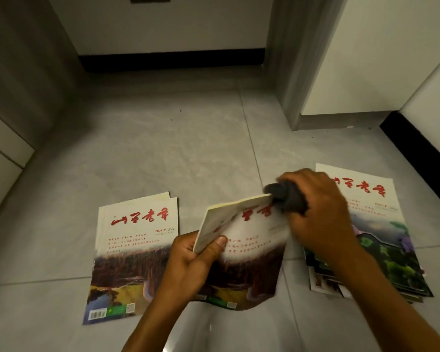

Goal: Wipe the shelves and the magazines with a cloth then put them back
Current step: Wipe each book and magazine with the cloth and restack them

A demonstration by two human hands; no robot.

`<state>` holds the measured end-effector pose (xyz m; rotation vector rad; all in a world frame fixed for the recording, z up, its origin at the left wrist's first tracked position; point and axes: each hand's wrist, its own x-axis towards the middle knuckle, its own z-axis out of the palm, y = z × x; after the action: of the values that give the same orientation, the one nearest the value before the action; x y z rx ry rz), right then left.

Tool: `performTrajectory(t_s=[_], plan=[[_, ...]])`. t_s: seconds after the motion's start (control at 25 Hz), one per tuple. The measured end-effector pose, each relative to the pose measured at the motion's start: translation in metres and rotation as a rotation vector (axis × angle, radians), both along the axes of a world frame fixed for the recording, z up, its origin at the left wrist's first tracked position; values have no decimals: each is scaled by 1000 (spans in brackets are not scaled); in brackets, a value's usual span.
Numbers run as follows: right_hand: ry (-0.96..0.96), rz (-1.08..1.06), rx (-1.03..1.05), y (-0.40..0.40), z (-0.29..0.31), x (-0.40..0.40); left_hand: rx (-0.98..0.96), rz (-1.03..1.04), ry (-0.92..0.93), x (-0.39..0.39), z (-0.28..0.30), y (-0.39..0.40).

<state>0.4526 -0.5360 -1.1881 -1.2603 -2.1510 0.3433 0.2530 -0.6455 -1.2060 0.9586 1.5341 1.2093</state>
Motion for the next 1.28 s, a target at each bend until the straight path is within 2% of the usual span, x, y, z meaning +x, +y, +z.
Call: performTrajectory(t_s=[0.08, 0.12, 0.2, 0.28, 0.36, 0.44, 0.56, 0.68, 0.72, 0.76, 0.84, 0.92, 0.96, 1.04, 1.16, 1.28], plan=[[-17, -211, -228, 15, -15, 29, -47, 98, 4, -6, -5, 0], [42, -321, -305, 18, -18, 37, -82, 113, 38, -10, -5, 2], [183, -447, -201, 13, -10, 33, -128, 55, 208, -17, -3, 10], [205, -271, 9, -8, 11, 2, -125, -44, 467, -16, 3, 19], [-20, 20, 262, -26, 30, -36, -118, -77, 707, -10, 12, 23], [-235, 162, 395, -25, 22, -56, -63, -69, 829, -6, 20, 26], [-362, 135, 286, -8, 13, -41, 68, -201, 897, -1, 27, 23], [-277, 8, 141, 1, 13, -11, 12, -260, 948, -21, 21, 18], [-223, -52, 114, 6, 13, -1, -18, -227, 948, -31, 20, 17], [-177, -120, 80, 10, 14, 9, -42, -175, 871, -42, 17, 16], [-109, -218, -38, 17, 9, 24, -21, -35, 530, -56, 12, 13], [-20, -228, -145, 18, 3, 31, -13, 67, 145, -56, 9, 10], [9, -235, -162, 15, 1, 30, -39, 91, 73, -51, 5, 9], [13, -246, -126, 8, 0, 25, -76, 131, 96, -39, -5, 9], [-147, -253, -51, -5, -1, 2, -12, 224, 145, -33, -6, 10], [-191, -274, -58, -8, -8, -8, 44, 209, 168, -44, -1, 11]])
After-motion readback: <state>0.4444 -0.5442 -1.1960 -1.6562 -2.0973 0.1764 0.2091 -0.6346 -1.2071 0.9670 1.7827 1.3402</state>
